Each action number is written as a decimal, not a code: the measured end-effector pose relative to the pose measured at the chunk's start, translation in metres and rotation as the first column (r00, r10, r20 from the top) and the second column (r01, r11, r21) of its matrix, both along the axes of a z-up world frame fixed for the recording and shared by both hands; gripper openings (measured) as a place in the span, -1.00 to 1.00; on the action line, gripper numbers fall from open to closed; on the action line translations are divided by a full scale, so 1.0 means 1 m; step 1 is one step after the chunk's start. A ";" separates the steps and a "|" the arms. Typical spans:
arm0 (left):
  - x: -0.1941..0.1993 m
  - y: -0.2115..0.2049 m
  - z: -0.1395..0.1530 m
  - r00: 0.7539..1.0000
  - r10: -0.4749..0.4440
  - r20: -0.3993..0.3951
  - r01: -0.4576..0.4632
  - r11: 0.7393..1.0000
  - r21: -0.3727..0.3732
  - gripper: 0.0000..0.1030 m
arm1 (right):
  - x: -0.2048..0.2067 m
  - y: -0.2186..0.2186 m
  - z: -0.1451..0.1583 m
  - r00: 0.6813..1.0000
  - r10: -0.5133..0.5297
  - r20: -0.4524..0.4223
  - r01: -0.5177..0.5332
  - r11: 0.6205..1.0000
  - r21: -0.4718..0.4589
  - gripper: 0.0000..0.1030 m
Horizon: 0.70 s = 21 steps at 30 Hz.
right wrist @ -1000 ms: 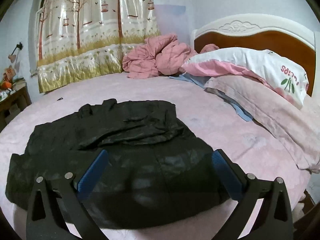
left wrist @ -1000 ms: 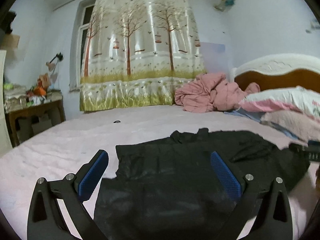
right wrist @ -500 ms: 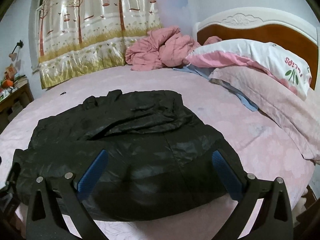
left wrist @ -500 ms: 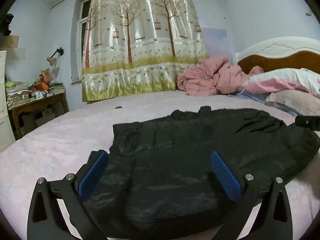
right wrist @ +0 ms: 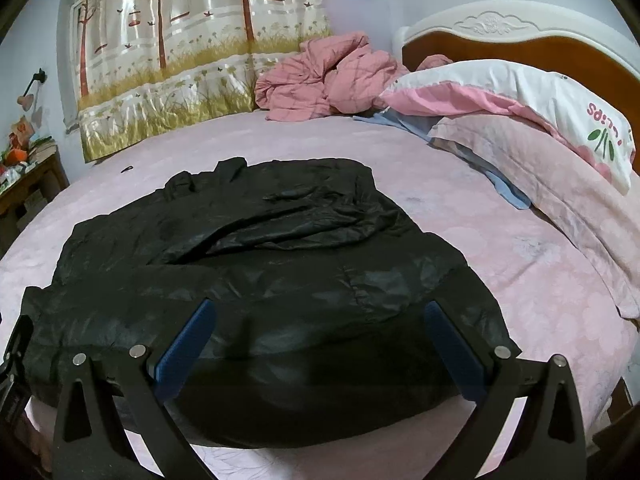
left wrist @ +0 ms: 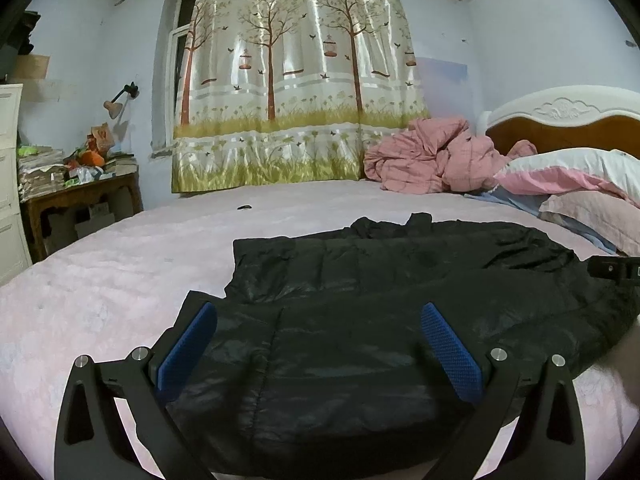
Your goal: Fold large clothes
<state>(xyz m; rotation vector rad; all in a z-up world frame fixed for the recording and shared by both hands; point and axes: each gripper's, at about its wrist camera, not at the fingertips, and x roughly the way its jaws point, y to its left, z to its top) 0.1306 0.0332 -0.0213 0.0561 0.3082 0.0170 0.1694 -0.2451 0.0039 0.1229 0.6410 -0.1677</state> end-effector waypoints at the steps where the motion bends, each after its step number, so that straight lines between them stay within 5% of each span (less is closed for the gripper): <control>1: -0.001 0.000 0.001 1.000 -0.001 0.000 0.001 1.000 0.004 1.00 | -0.001 0.001 0.000 1.000 0.003 0.001 -0.003 1.000 -0.012 1.00; 8: -0.004 0.004 0.004 0.996 -0.022 -0.092 0.027 0.998 0.057 1.00 | -0.007 0.019 -0.007 0.996 0.086 -0.016 -0.088 0.988 -0.129 1.00; 11: -0.010 0.009 0.003 0.993 -0.032 -0.109 0.042 0.995 0.088 1.00 | -0.004 0.020 -0.019 0.987 0.133 -0.085 -0.141 0.986 -0.092 1.00; 21: -0.020 -0.005 -0.010 0.966 -0.151 -0.209 0.190 0.965 0.183 1.00 | -0.025 0.027 -0.018 0.969 0.221 -0.107 -0.229 0.971 -0.065 1.00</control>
